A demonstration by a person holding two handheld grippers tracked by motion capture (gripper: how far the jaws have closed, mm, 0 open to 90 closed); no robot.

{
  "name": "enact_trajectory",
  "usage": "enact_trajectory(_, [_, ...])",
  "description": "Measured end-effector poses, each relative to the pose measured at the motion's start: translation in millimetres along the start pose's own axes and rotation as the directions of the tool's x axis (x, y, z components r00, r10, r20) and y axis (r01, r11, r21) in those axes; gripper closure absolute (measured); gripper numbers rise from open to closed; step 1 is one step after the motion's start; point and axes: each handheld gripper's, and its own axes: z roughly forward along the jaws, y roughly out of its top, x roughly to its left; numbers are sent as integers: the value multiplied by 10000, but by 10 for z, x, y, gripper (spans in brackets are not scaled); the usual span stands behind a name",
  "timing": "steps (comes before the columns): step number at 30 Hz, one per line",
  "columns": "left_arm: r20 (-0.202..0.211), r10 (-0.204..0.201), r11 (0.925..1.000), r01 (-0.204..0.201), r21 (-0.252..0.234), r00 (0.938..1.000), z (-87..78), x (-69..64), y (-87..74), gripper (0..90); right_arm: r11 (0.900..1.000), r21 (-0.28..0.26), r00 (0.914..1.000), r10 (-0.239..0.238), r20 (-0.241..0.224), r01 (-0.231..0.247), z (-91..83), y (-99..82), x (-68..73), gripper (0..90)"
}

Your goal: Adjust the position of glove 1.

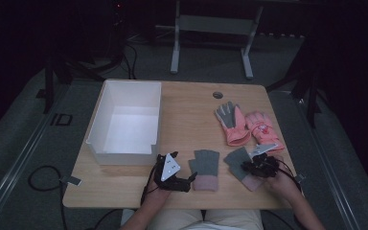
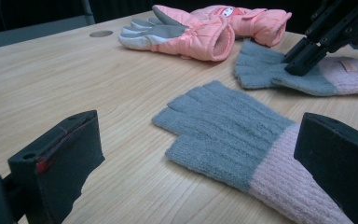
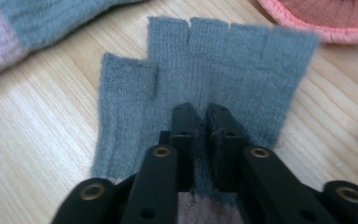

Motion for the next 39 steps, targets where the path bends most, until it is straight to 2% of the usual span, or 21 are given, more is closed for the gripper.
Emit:
enact_trajectory(1, [-4,-11,10000,11,24,10000,3,-1,1,5,9991,-67,9991,418,-120,-418,-25,0,-6,849])
enact_trajectory(4, [5,-22,10000,22,-15,10000,-1,2,0,5,9972,-344,9978,660,-82,-663,-103,4,24,853])
enact_trajectory(7, [10,-70,10000,70,-42,10000,-4,8,-1,5,9856,-1154,9910,1286,382,-1235,-435,87,163,853])
enact_trajectory(8, [1,-53,10000,53,-58,10000,-5,7,-2,5,9856,-1154,9910,1286,382,-1235,-435,87,163,853])
enact_trajectory(9, [-26,-42,10000,42,-83,10000,-6,3,-2,5,9693,-1766,9803,1853,682,-1709,-615,133,220,853])
enact_trajectory(10, [-53,-8,10000,8,-73,10000,-6,0,-2,5,9616,-1993,9746,2081,823,-1885,-690,156,245,853])
enact_trajectory(11, [-56,-8,10000,8,-63,10000,-4,-1,-2,5,9555,-2129,9690,2284,947,-2044,-738,169,269,853])
enact_trajectory(12, [-56,-8,10000,8,-63,10000,-4,-1,-2,5,9555,-2129,9690,2284,947,-2044,-738,169,269,853])
enact_trajectory(13, [-53,-17,10000,17,-58,10000,-3,-2,-1,5,9385,-2504,9570,2705,1052,-2378,-837,194,360,853])
enact_trajectory(15, [-2,-17,9999,17,-106,10000,-8,2,-3,5,9267,-2697,9435,3045,1303,-2618,-883,183,430,853])
enact_trajectory(16, [-5,-30,10000,30,-84,10000,-6,2,-3,5,9125,-2833,9329,3392,1210,-2951,-900,164,450,852])
enact_trajectory(17, [-5,-30,10000,30,-84,10000,-6,2,-3,5,9125,-2833,9329,3392,1210,-2951,-900,164,450,852])
enact_trajectory(18, [-12,-3,10000,3,-73,10000,-5,-2,-2,5,8903,-2957,9047,4003,1458,-3462,-888,119,493,852])
enact_trajectory(19, [-12,-3,10000,3,-73,10000,-5,-2,-2,5,8903,-2957,9047,4003,1458,-3462,-888,119,493,852])
enact_trajectory(22, [-47,70,9999,-71,-81,10000,-6,-11,-2,5,8952,-2446,8873,4208,1886,-3725,-713,46,567,853])
enact_trajectory(24, [-55,69,9999,-70,-100,10000,-7,-10,-3,5,8802,-2395,8740,4540,1733,-4097,-624,12,571,852])
enact_trajectory(26, [-58,66,9999,-66,-100,10000,-7,-10,-3,5,8738,-2290,8625,4716,1834,-4291,-527,-5,571,852])
enact_trajectory(29, [-77,103,9999,-104,-101,9999,-6,-17,-3,5,8639,-2222,8505,4925,1847,-4520,-399,-19,545,852])
enact_trajectory(33, [-82,118,9999,-119,-118,9999,-7,-18,-3,5,8639,-2079,8478,4956,1886,-4587,-247,-8,540,851])
enact_trajectory(37, [-85,115,9998,-116,-135,9999,-9,-19,-4,5,8593,-1936,8386,5069,1994,-4734,-125,-32,518,849])
enact_trajectory(39, [-95,131,9998,-132,-116,9999,-6,-21,-3,5,8522,-1933,8314,5193,1980,-4863,-87,-49,504,847])
